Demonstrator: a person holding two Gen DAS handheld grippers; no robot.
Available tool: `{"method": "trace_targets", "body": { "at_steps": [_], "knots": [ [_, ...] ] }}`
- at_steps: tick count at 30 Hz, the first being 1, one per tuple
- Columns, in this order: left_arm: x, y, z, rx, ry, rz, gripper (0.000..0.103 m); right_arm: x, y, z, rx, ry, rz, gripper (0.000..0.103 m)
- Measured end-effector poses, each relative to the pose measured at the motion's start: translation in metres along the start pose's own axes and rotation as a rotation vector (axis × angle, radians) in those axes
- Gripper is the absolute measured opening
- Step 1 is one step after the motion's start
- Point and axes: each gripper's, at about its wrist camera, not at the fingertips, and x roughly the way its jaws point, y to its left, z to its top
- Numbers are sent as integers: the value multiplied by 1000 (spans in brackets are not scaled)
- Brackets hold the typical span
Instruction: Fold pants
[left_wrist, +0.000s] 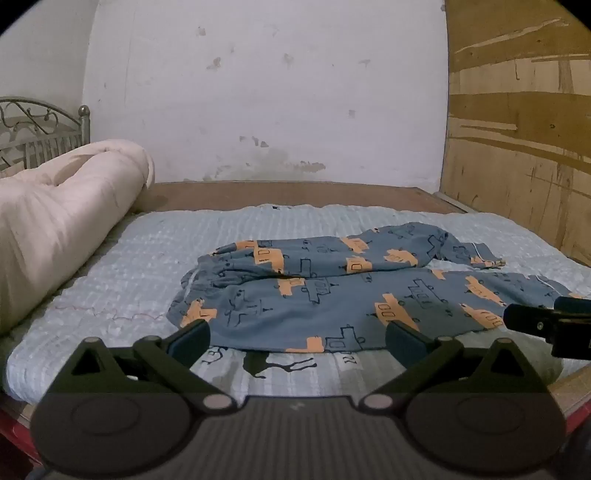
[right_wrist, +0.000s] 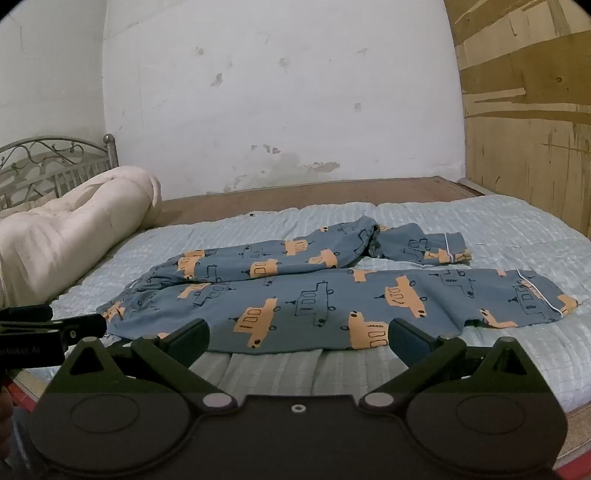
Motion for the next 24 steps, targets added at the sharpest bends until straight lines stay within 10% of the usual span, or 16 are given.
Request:
{"method": "trace_targets", "body": {
  "at_steps": [24],
  "knots": [
    [5,2,-3,-16,18,-15,103,-1,0,0,1,7,2,102]
  ]
}}
